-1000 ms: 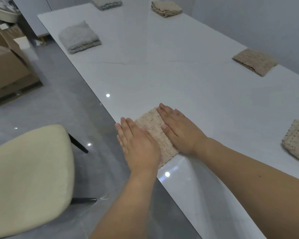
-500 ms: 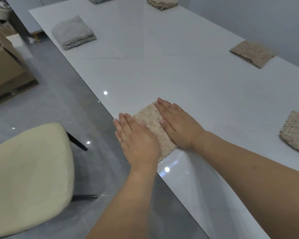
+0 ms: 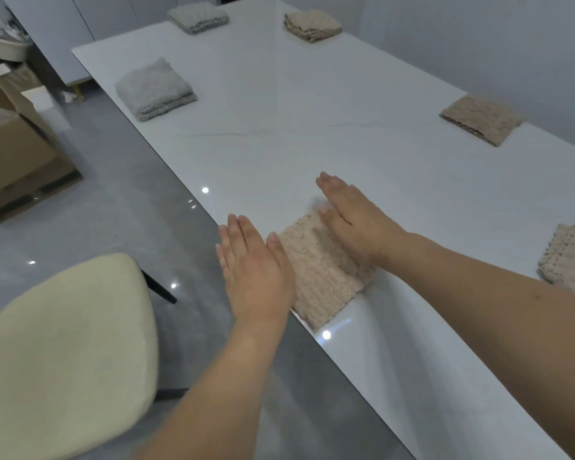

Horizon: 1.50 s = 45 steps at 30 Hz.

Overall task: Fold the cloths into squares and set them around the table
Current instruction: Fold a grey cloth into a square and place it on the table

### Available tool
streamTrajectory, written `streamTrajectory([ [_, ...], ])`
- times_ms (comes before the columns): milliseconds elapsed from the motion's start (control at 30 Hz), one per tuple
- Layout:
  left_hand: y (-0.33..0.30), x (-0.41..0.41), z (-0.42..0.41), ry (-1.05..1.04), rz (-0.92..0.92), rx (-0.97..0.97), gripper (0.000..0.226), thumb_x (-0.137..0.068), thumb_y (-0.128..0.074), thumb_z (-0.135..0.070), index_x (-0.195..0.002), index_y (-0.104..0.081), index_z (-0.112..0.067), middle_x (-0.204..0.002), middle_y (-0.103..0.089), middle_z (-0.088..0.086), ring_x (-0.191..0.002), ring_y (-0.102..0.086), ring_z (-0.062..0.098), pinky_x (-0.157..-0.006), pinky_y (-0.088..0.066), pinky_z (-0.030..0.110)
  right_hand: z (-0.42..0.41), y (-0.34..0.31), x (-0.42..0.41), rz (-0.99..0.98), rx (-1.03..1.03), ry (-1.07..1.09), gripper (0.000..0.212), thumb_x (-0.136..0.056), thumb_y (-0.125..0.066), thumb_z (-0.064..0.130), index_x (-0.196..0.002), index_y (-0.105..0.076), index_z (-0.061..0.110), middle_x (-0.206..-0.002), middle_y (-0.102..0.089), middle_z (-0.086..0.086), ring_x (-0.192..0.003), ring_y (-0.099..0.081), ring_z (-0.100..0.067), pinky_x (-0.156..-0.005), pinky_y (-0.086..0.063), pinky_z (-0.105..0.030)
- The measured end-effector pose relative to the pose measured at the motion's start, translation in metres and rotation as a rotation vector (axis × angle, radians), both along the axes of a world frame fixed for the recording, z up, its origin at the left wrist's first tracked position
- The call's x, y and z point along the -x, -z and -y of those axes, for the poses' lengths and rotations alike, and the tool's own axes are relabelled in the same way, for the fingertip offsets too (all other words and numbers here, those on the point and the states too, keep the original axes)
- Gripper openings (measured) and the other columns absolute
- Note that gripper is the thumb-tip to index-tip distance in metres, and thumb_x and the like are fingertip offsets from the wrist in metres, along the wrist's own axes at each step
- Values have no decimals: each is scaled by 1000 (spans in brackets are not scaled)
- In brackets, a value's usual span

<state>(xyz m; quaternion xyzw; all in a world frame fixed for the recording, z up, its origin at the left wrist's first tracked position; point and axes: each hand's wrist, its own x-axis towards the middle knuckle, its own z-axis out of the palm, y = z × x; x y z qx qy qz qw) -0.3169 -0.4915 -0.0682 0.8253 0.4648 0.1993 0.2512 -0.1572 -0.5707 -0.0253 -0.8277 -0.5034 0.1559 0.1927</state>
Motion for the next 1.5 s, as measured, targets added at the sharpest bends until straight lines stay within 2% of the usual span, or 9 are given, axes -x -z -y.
streamTrajectory([
  [233,-22,0,-99,158,-38,-151,57,-105,-32,-26,-152,-19,3,-162,-16,18,-151,-7,32,-123,-6,44,-62,-18,20,74,51,1,56,-105,-27,31,-155,-8,13,-163,-2,-1,-149,1,-11,-116,6,-22],
  [500,-45,-33,-189,214,-49,-238,57,-104,-38,-25,-150,-25,5,-160,-22,21,-150,-13,35,-122,-8,45,-121,-33,-1,23,82,84,56,-105,-25,32,-155,-6,16,-163,0,3,-148,4,-6,-115,9,-19],
  [733,-50,-80,-251,165,-28,-178,58,-105,-33,-27,-153,-19,3,-162,-15,18,-151,-6,32,-123,-4,44,-187,-35,-36,-47,34,99,55,-105,-24,31,-155,-7,16,-163,-2,4,-147,3,-4,-114,8,-17],
  [1000,-51,-95,-336,165,-51,-179,58,-104,-35,-27,-152,-21,3,-162,-17,18,-151,-6,32,-123,-7,45,-265,-38,-54,-153,14,138,55,-105,-23,31,-155,-5,17,-162,-1,7,-147,4,0,-114,8,-17],
  [1333,-73,-186,-370,304,-80,-189,59,-106,-29,-30,-154,-14,1,-164,-10,15,-152,-1,28,-124,-1,41,-298,-50,-115,-155,-32,261,55,-105,-26,29,-155,-9,13,-163,-4,2,-148,1,-7,-114,6,-18],
  [1500,-75,-222,-386,450,-123,-206,59,-105,-29,-30,-154,-16,1,-164,-11,16,-152,-1,29,-124,-1,41,-303,-50,-134,-202,-18,370,54,-105,-24,29,-155,-8,14,-163,-3,2,-148,1,-8,-116,5,-21],
])
